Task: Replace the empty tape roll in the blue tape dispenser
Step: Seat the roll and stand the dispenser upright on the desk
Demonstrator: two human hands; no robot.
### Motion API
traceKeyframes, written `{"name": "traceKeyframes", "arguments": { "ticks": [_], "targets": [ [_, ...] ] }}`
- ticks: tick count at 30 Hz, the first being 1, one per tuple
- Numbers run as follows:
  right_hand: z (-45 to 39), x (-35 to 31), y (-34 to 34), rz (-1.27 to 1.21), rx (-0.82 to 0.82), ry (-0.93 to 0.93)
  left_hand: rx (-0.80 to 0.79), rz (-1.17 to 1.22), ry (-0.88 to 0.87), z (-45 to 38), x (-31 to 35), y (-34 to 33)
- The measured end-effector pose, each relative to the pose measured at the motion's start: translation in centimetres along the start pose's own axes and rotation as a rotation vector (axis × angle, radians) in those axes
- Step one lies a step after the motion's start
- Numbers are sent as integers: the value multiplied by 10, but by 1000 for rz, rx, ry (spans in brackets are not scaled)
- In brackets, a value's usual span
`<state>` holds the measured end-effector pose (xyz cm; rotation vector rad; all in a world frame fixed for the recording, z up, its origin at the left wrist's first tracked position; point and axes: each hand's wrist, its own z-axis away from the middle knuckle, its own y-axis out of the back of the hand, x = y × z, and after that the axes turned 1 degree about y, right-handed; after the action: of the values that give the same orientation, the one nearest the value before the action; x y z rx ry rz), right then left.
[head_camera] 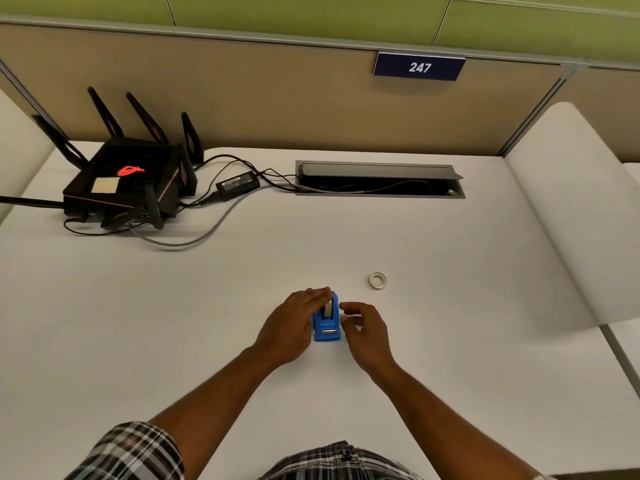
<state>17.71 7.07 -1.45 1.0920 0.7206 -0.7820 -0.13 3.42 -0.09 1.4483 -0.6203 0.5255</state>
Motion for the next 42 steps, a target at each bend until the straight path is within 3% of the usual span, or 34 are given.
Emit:
{"name": "traceKeyframes", "arguments": {
  "ticks": [6,11,23,42],
  "targets": [
    [-3,-6,-5,135,-21,-71,-12,6,53,-5,-1,-2],
    [-3,-16,-6,57,-23,-158,-17,1,82,-11,-3,-2],
    [-7,-31,-7,-298,-75,-570,-19,20,83,-11,-5,-4],
    [-6,-28,-16,-380,-39,-532,-98,72,144,-6,-11,-6]
  ]
}}
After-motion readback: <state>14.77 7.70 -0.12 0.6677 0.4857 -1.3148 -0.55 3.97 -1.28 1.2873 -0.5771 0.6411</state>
